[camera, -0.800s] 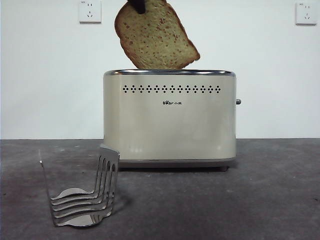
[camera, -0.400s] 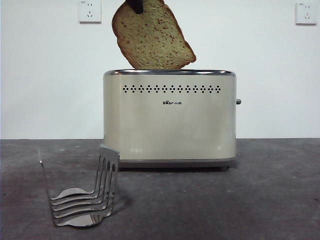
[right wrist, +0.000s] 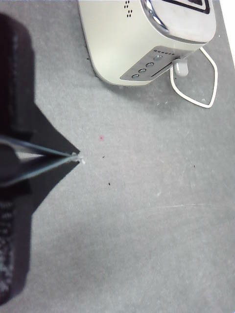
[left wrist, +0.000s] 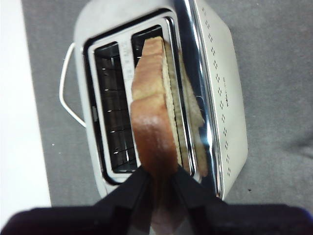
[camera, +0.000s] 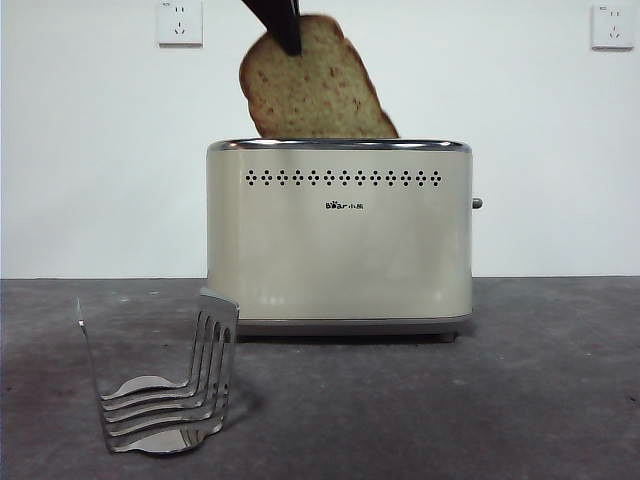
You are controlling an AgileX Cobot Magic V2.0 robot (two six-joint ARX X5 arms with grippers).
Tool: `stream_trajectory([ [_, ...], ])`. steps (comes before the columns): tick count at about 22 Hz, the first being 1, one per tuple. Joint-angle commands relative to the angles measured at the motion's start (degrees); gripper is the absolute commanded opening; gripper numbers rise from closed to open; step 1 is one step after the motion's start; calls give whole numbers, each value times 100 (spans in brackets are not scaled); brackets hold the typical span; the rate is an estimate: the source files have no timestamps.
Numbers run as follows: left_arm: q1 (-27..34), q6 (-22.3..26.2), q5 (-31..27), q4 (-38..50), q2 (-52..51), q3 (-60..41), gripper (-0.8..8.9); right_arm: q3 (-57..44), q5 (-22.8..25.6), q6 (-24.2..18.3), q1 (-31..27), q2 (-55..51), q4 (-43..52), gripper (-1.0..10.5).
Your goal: Pick up a slice of bread from the rack,put the bread on the toaster,press the button
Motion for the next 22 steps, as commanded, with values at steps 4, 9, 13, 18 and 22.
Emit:
stream_trajectory([
  [4,-87,-61,-13,133,267,20,-10,13,-22,-46,4,-4,-13,1],
  [9,-208,-59,-11,354,501,20,-9,13,-44,-46,4,-4,-31,1],
  [13,-328,-61,-15,358,839,20,-9,13,-42,-46,7,-4,-129,1],
  [18,-431,-232,-24,682,946,20,-3,13,-42,-46,4,-4,-127,1],
  [22,-426,-472,-450,776,852,28,3,13,-42,-46,4,-4,-116,1],
])
